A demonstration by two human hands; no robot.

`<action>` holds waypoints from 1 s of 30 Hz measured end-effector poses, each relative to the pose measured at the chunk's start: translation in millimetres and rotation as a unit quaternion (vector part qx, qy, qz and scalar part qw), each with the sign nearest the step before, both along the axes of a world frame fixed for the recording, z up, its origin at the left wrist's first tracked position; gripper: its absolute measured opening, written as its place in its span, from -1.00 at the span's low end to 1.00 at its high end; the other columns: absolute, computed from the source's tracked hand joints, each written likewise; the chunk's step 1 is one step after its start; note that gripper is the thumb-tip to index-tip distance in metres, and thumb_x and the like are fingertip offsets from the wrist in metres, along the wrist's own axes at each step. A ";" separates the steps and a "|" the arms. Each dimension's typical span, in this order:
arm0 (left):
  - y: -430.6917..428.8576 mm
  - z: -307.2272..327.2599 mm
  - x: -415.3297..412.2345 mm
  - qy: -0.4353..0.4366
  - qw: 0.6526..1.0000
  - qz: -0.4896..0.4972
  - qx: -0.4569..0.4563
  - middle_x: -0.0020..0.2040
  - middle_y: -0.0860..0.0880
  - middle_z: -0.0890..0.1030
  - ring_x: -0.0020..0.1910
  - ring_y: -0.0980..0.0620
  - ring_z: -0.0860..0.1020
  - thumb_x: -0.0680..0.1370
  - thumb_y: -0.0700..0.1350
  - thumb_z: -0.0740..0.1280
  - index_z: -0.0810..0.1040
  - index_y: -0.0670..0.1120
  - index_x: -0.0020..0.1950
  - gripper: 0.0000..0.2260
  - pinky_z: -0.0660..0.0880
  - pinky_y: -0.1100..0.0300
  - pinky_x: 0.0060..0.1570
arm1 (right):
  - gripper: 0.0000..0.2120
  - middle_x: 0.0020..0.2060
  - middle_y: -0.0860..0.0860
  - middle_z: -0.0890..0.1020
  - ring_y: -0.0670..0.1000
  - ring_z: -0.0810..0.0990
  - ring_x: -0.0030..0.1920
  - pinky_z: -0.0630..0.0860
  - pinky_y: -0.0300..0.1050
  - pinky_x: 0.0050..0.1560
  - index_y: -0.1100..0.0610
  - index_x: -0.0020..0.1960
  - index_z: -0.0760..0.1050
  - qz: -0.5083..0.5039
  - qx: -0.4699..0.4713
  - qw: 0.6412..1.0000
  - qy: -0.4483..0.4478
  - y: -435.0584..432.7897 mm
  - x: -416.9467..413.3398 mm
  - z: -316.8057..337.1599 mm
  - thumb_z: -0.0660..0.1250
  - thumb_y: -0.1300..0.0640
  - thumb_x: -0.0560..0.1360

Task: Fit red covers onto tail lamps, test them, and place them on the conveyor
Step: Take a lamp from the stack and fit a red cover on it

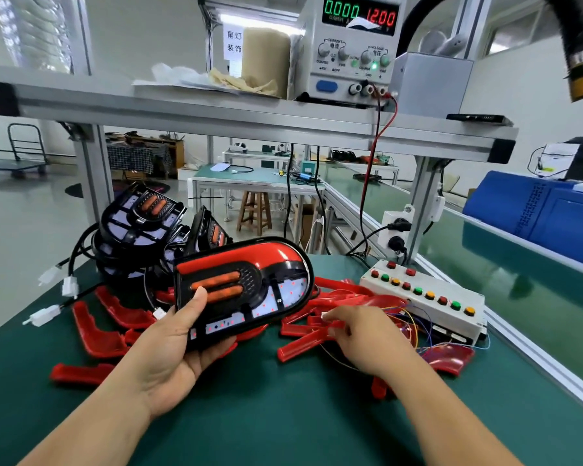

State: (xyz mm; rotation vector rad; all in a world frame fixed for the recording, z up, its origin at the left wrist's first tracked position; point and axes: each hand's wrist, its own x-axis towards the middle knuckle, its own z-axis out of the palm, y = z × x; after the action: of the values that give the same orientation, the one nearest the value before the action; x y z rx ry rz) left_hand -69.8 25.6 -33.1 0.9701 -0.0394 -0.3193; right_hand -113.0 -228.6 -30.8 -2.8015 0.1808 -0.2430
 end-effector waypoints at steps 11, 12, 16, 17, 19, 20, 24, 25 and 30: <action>-4.0 -5.9 3.0 0.001 1.000 0.001 -0.020 0.00 -0.14 0.72 -0.17 -0.03 0.72 0.41 0.02 0.36 0.54 -0.12 0.29 -0.53 0.63 0.14 -0.36 | -0.77 -0.33 -0.10 0.52 -0.04 0.52 -0.23 0.40 -0.19 -0.26 0.00 -0.31 0.40 -0.086 0.063 0.994 -0.028 10.8 1.7 0.1 0.40 0.01 0.43; -4.7 -6.0 2.9 0.003 1.000 0.004 -0.026 -0.02 -0.14 0.72 -0.18 -0.04 0.72 0.45 0.01 0.35 0.54 -0.12 0.29 -0.56 0.64 0.13 -0.36 | -0.81 -0.36 -0.09 0.54 -0.08 0.53 -0.30 0.39 -0.24 -0.32 0.02 -0.31 0.44 -0.079 0.110 0.990 -0.038 10.3 -0.3 3.3 0.42 0.09 0.41; -5.3 -4.4 2.9 0.015 0.998 0.023 -0.054 -0.07 -0.14 0.73 -0.23 -0.03 0.71 0.59 -0.02 0.27 0.55 -0.15 0.25 -0.70 0.63 0.13 -0.37 | -0.79 -0.45 0.02 0.50 -0.10 0.47 -0.53 0.41 -0.26 -0.52 0.12 -0.10 0.49 0.026 0.452 0.885 -0.104 7.7 -10.0 19.9 0.41 0.39 0.43; -4.9 -3.5 3.1 0.017 0.998 0.028 -0.061 -0.07 -0.15 0.73 -0.22 -0.03 0.71 0.60 -0.03 0.27 0.55 -0.16 0.23 -0.71 0.63 0.13 -0.37 | -0.68 -0.45 0.01 0.49 -0.09 0.49 -0.51 0.44 -0.26 -0.51 0.06 0.03 0.48 0.051 0.511 0.849 -0.124 5.6 -12.1 24.1 0.38 0.43 0.44; -3.3 -2.1 3.4 0.020 0.996 0.038 -0.077 -0.07 -0.15 0.73 -0.21 -0.02 0.72 0.60 -0.03 0.27 0.56 -0.18 0.22 -0.71 0.63 0.13 -0.38 | -0.45 -0.45 -0.03 0.51 -0.09 0.55 -0.43 0.48 -0.27 -0.45 -0.09 0.22 0.41 0.082 0.589 0.787 -0.165 0.7 -14.4 29.1 0.35 0.44 0.43; -3.0 -1.6 3.8 0.021 0.995 0.042 -0.084 -0.07 -0.15 0.73 -0.21 -0.02 0.72 0.60 -0.03 0.27 0.55 -0.18 0.22 -0.70 0.63 0.13 -0.38 | -0.40 -0.42 -0.01 0.51 -0.07 0.56 -0.38 0.49 -0.28 -0.43 -0.10 0.28 0.39 0.090 0.621 0.756 -0.183 -0.3 -14.9 30.7 0.36 0.42 0.40; -4.2 -1.5 4.4 0.015 0.995 0.052 -0.086 -0.02 -0.14 0.72 -0.19 -0.02 0.72 0.61 -0.03 0.26 0.50 -0.14 0.31 -0.68 0.63 0.12 -0.36 | -0.37 -0.30 0.07 0.46 -0.05 0.59 -0.33 0.53 -0.25 -0.42 -0.04 0.34 0.43 0.107 0.725 0.644 -0.220 8.3 -13.1 30.6 0.35 0.33 0.33; -5.0 -2.2 4.1 0.011 0.995 0.054 -0.080 0.02 -0.14 0.71 -0.17 -0.02 0.72 0.60 -0.03 0.27 0.50 -0.12 0.31 -0.69 0.63 0.11 -0.36 | -0.34 -0.31 0.03 0.49 -0.07 0.60 -0.35 0.55 -0.23 -0.41 -0.07 0.37 0.40 0.114 0.745 0.620 -0.219 12.4 -12.0 28.9 0.35 0.35 0.33; -11.9 -7.1 1.0 -0.017 0.998 0.051 -0.046 0.03 -0.08 0.72 -0.16 0.01 0.72 0.59 -0.02 0.27 0.51 -0.02 0.24 -0.76 0.62 0.12 -0.35 | -0.19 -0.32 -0.04 0.54 -0.11 0.57 -0.36 0.58 -0.21 -0.32 -0.14 0.46 0.28 0.135 0.775 0.589 -0.184 45.6 -7.8 11.9 0.36 0.37 0.32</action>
State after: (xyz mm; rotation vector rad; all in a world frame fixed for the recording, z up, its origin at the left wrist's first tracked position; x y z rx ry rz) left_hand -68.8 13.7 -40.2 0.8836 -0.0346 -0.2060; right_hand -120.8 -183.0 -18.8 -0.9303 -0.1228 -0.3325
